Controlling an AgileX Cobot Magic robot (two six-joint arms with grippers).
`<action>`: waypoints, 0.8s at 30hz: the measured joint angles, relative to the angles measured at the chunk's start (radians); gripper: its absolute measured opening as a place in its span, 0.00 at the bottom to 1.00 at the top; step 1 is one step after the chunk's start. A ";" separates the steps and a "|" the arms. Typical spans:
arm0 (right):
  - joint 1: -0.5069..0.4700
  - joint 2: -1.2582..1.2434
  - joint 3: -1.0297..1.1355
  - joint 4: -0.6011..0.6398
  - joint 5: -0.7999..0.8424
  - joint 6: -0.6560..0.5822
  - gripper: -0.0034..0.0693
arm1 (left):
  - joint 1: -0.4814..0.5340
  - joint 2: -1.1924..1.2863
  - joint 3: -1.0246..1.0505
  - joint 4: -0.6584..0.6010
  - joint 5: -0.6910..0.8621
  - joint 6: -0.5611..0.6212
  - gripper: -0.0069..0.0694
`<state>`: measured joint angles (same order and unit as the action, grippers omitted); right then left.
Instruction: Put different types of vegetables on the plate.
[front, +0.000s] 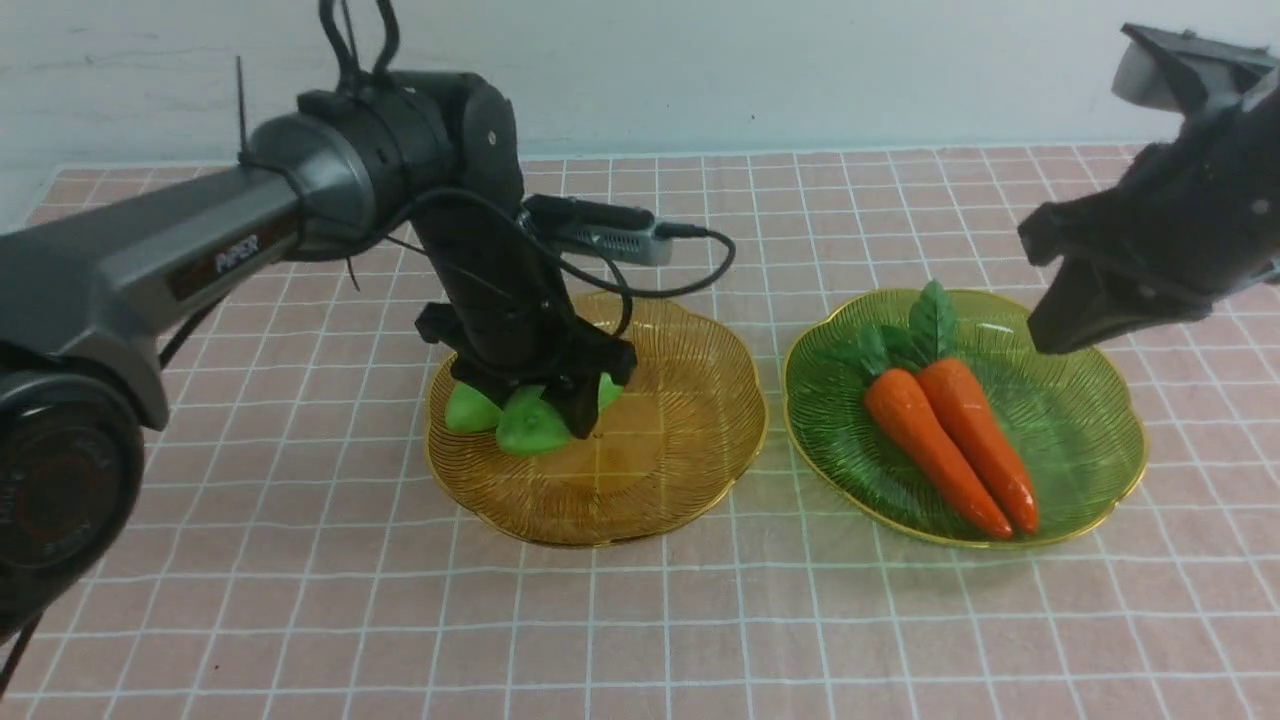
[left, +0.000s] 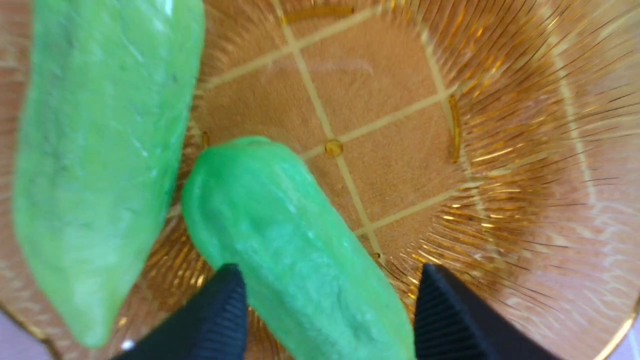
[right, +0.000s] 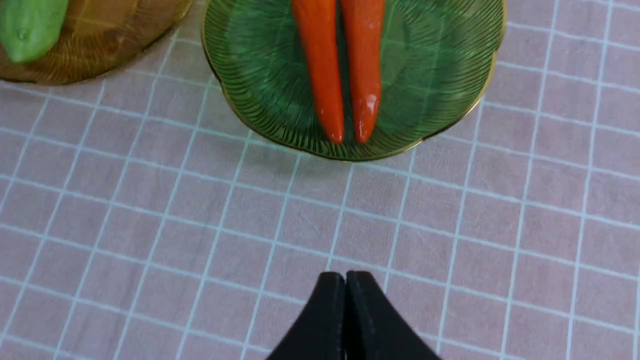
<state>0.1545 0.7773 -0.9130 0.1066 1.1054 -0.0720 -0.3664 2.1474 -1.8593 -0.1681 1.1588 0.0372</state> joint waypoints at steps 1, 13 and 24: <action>0.000 -0.059 0.074 0.000 -0.085 0.000 0.03 | 0.000 0.000 -0.028 0.006 0.016 -0.001 0.61; 0.000 -0.286 0.495 0.073 -0.876 -0.079 0.03 | 0.000 -0.001 -0.098 0.026 0.065 0.003 0.09; 0.000 -0.286 0.495 0.073 -0.877 -0.079 0.03 | 0.000 -0.007 -0.199 0.026 0.071 0.003 0.09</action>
<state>0.1545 0.4912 -0.4181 0.1798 0.2283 -0.1506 -0.3664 2.1408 -2.0584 -0.1417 1.2293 0.0402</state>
